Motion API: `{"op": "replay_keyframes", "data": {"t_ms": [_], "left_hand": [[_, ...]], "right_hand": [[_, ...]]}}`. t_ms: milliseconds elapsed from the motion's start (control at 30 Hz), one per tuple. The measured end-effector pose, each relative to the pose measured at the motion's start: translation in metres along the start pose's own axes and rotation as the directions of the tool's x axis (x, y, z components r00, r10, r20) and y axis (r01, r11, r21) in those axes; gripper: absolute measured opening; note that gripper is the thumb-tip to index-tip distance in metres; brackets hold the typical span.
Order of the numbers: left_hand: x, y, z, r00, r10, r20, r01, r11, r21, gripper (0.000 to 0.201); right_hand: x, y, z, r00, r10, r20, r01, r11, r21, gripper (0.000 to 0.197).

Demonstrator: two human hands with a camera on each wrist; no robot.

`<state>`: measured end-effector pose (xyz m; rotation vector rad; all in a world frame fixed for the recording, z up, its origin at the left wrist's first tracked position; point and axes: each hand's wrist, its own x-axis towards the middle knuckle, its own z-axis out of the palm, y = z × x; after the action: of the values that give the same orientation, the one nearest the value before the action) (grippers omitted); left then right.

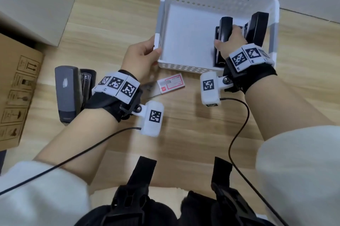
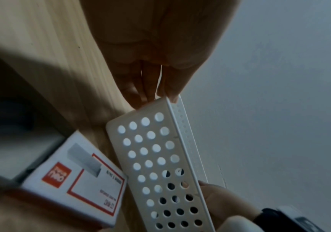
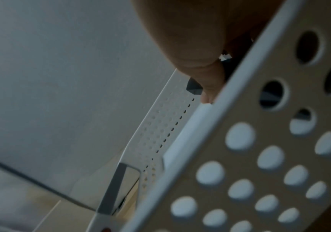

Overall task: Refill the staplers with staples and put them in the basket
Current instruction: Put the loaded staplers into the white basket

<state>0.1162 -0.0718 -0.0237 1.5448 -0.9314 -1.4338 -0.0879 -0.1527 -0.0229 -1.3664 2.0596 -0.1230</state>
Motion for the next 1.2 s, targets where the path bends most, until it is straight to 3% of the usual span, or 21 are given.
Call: {"op": "replay_keyframes", "data": {"t_ms": [100, 200, 467, 600, 733, 900, 1033, 1133, 1200], "left_hand": [[-0.002, 0.003, 0.001, 1.0, 0.004, 0.004, -0.004, 1.0, -0.006, 0.038], [-0.002, 0.003, 0.003, 1.0, 0.022, 0.0, -0.022, 1.0, 0.006, 0.038], [-0.001, 0.001, 0.001, 1.0, 0.017, -0.02, -0.015, 0.996, 0.083, 0.037], [-0.011, 0.005, 0.003, 1.0, 0.015, 0.007, -0.016, 0.988, 0.153, 0.043], [-0.028, 0.011, -0.003, 0.999, -0.008, -0.049, 0.015, 0.992, 0.128, 0.053], [-0.066, 0.015, -0.049, 0.969, 0.164, -0.185, -0.136, 0.979, 0.153, 0.045], [-0.096, 0.001, -0.094, 0.89, 0.217, -0.402, -0.158, 0.972, 0.174, 0.046], [-0.109, -0.021, -0.125, 0.84, 0.151, -0.521, -0.052, 0.979, 0.198, 0.048], [-0.111, -0.039, -0.141, 0.87, 0.011, -0.494, 0.063, 0.989, 0.134, 0.054]], "right_hand": [[0.0, -0.005, 0.003, 0.999, 0.03, -0.041, -0.036, 0.988, -0.148, 0.05], [0.0, -0.007, 0.008, 0.994, 0.046, -0.102, -0.065, 0.981, -0.185, 0.045], [-0.012, -0.011, -0.004, 1.0, 0.021, -0.015, -0.024, 0.977, -0.21, 0.056], [-0.043, -0.021, -0.009, 0.976, -0.215, -0.033, 0.203, 0.954, -0.22, 0.075], [-0.089, -0.043, -0.007, 0.892, -0.451, -0.019, 0.449, 0.891, -0.073, 0.068], [-0.133, -0.067, 0.02, 0.82, -0.544, 0.179, 0.558, 0.829, -0.037, 0.055], [-0.157, -0.079, 0.062, 0.745, -0.515, 0.425, 0.589, 0.806, -0.057, 0.052], [-0.173, -0.092, 0.099, 0.705, -0.466, 0.534, 0.555, 0.832, -0.006, 0.05], [-0.181, -0.102, 0.122, 0.694, -0.432, 0.576, 0.502, 0.864, 0.044, 0.05]]}}
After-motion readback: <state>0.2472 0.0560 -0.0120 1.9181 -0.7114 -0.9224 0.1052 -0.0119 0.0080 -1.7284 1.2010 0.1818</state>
